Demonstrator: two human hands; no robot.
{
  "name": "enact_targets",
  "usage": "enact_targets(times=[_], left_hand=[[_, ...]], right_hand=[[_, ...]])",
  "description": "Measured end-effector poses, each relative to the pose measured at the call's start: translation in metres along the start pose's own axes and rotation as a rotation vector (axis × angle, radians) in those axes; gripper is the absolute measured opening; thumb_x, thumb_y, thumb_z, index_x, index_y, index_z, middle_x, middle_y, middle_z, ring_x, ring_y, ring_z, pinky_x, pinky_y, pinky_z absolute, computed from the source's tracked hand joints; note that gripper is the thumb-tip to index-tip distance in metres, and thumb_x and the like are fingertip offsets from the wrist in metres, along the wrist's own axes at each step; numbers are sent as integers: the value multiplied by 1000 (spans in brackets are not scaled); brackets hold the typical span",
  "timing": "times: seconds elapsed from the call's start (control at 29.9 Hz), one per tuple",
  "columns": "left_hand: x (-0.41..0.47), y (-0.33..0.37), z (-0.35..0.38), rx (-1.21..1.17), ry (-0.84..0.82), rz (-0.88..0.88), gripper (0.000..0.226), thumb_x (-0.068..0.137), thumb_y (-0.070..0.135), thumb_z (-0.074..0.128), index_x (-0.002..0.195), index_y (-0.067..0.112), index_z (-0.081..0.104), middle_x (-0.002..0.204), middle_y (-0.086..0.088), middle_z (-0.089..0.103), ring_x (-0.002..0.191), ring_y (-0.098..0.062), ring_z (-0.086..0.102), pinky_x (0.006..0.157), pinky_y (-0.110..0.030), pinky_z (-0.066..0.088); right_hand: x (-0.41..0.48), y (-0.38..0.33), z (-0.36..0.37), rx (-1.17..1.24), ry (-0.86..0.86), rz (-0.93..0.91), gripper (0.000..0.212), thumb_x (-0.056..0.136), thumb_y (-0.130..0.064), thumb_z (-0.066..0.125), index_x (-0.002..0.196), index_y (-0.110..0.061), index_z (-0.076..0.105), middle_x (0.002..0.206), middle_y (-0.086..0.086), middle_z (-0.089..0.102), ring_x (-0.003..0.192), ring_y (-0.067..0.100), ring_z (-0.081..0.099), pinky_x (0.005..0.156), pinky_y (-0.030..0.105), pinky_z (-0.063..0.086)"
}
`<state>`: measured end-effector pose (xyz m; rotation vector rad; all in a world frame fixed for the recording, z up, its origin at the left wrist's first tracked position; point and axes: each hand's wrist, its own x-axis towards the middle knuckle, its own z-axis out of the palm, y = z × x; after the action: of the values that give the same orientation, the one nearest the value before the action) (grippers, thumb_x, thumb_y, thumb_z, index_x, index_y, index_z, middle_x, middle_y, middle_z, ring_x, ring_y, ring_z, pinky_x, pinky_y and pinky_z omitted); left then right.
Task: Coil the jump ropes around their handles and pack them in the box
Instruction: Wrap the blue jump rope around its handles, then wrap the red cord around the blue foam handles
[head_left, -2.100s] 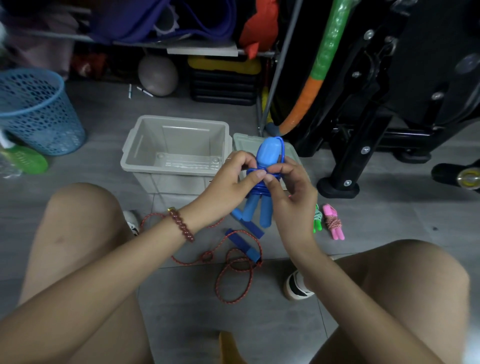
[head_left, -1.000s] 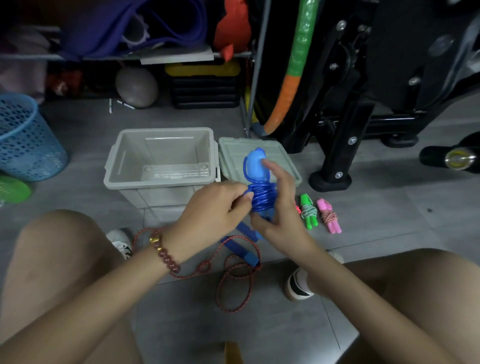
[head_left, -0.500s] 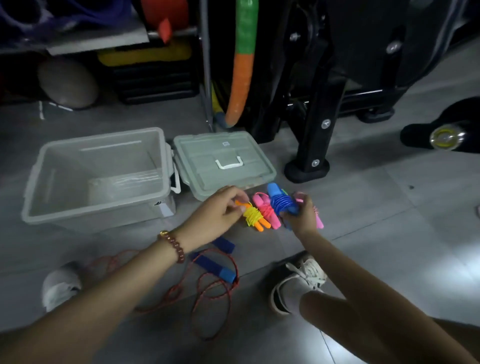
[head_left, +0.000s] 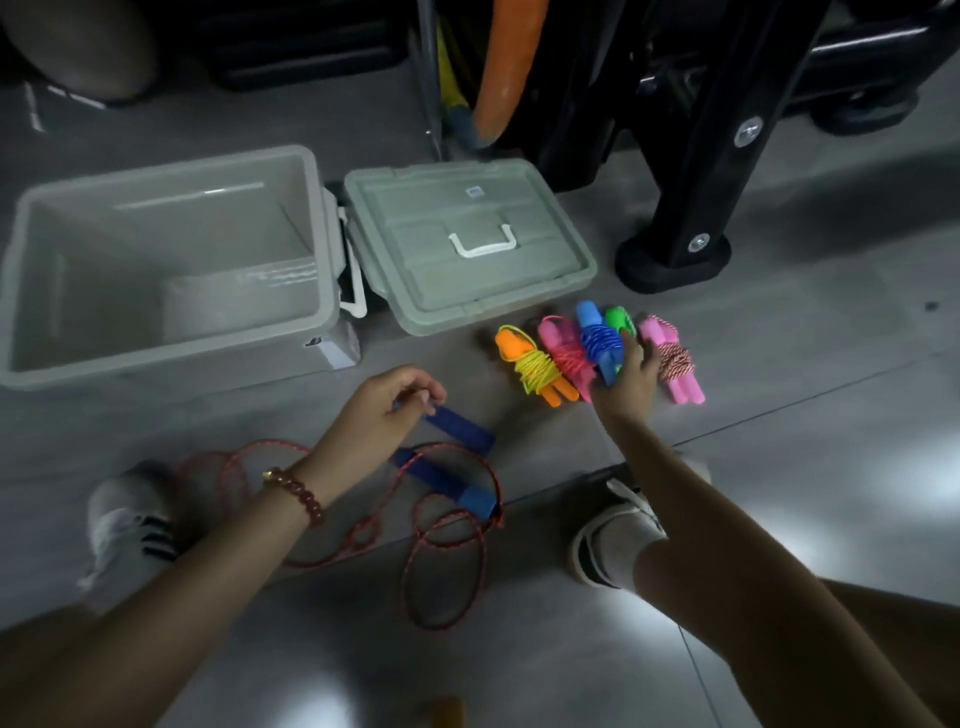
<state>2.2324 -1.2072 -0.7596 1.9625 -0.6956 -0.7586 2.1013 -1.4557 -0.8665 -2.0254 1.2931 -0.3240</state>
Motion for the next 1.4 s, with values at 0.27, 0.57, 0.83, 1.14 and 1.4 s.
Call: enact_targets(times=[0.27,0.57,0.83,1.14,1.4], left_hand=[[-44,-29,-26,-61,116,-95,38,90,-9,44,80,24,60,80,6,63,70,5,59,73,-20,46],[-92,-38,-52,-65,142,-73,35,89,-9,45,82,21,60,80,9,63,72,7,57,67,-6,41],[-100,-36,-44,-80,122,-147,27,84,8,66,106,20,57,112,2,56,104,-6,52,85,-8,40],[-115,4,-8,-528,1,-287,30,88,7,60,113,16,47,107,2,57,88,0,59,76,-12,50],[-124,-28,-52,14,133,-385,25,80,9,66,100,19,55,82,-2,63,64,-16,62,67,-30,52]], right_hand=[[-88,-29,44,-132,-367,-340,33,78,-8,66,110,-4,57,114,17,52,103,35,54,83,38,44],[-172,-33,95,-521,-846,-71,48,97,-9,46,142,-18,33,132,-4,43,124,24,46,79,9,41],[-162,-97,30,-45,-1247,79,20,73,-3,64,85,-16,56,84,1,59,79,13,57,74,26,50],[-161,-171,-28,191,-1237,-56,11,91,-7,58,102,-8,57,93,8,65,76,8,67,74,24,58],[-117,-144,-2,84,-760,244,32,99,-25,42,82,-6,60,72,10,66,52,17,59,46,19,47]])
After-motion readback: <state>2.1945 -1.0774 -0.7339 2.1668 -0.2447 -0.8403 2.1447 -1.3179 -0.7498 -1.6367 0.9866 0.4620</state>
